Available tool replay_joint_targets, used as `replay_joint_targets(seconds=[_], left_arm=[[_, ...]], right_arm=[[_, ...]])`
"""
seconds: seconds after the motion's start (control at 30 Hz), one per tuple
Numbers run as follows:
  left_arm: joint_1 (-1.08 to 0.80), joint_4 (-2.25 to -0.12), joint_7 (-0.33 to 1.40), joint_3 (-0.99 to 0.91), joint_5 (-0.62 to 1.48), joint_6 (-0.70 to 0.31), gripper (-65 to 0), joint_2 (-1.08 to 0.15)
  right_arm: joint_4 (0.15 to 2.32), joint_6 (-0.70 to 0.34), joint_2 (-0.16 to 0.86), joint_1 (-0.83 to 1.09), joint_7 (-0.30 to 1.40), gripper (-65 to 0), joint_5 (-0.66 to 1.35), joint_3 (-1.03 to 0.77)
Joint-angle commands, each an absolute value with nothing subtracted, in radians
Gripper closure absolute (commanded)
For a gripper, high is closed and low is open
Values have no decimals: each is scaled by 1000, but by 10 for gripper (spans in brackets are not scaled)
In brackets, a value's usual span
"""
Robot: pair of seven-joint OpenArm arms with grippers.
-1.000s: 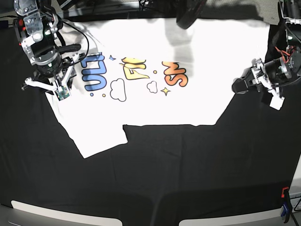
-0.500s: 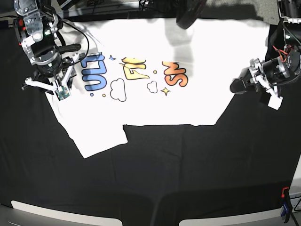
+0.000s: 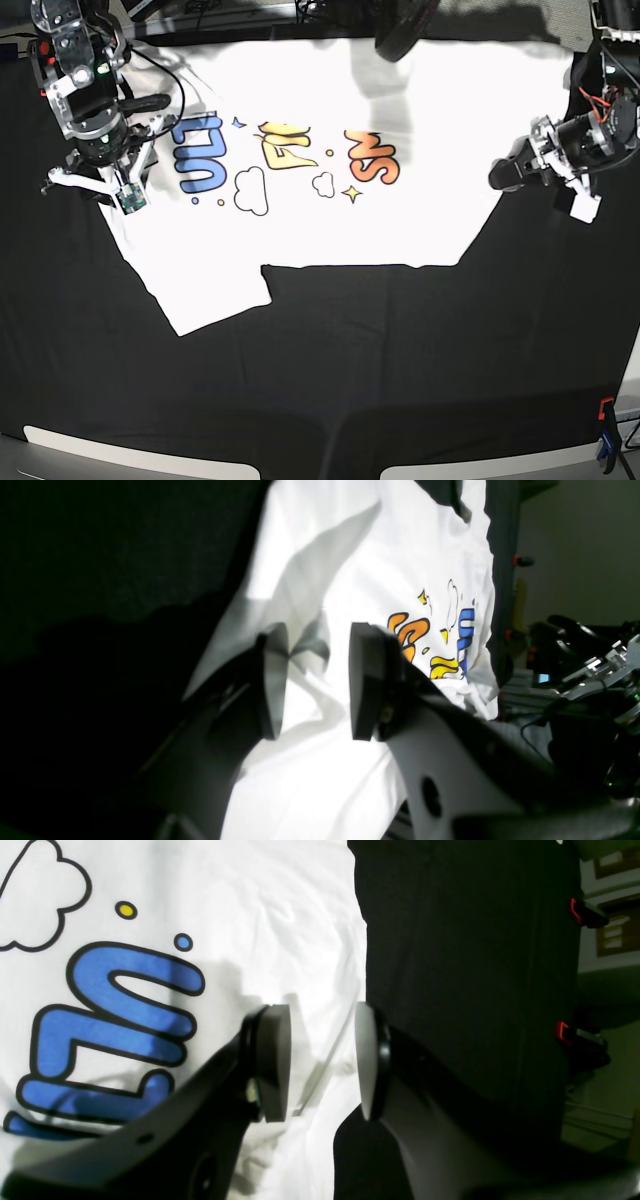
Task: Layout the t-shirt on the table in an organized manner, then fold the t-shirt properly
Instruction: 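Move both grippers down to the shirt's side edges near the hem, then grasp the hem corners with both grippers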
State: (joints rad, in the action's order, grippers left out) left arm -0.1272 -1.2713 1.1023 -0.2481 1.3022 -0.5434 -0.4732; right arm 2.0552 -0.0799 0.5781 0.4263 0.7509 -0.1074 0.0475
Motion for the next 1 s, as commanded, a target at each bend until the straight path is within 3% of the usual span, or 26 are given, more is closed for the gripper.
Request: replay_joint_targets(seconds=[0.0, 0.5, 0.6, 0.83, 0.97], left_arm=[[-116, -1287, 1091, -255, 1326, -554, -185, -481], [-113, -1287, 963, -255, 1175, -555, -180, -416], [-113, -1287, 949, -255, 1175, -555, 0, -416], [-113, -1287, 968, -255, 1174, -559, 0, -416], [-113, -1287, 968, -255, 1177, -628, 0, -416]], right_arm=[[2070, -71, 590, 418, 721, -210, -120, 39], [2070, -71, 590, 418, 722, -210, -120, 39], [2070, -71, 590, 418, 721, -210, -119, 39], [2050, -72, 589, 332, 722, -210, -68, 39], [1955, -72, 550, 207, 717, -210, -40, 38]])
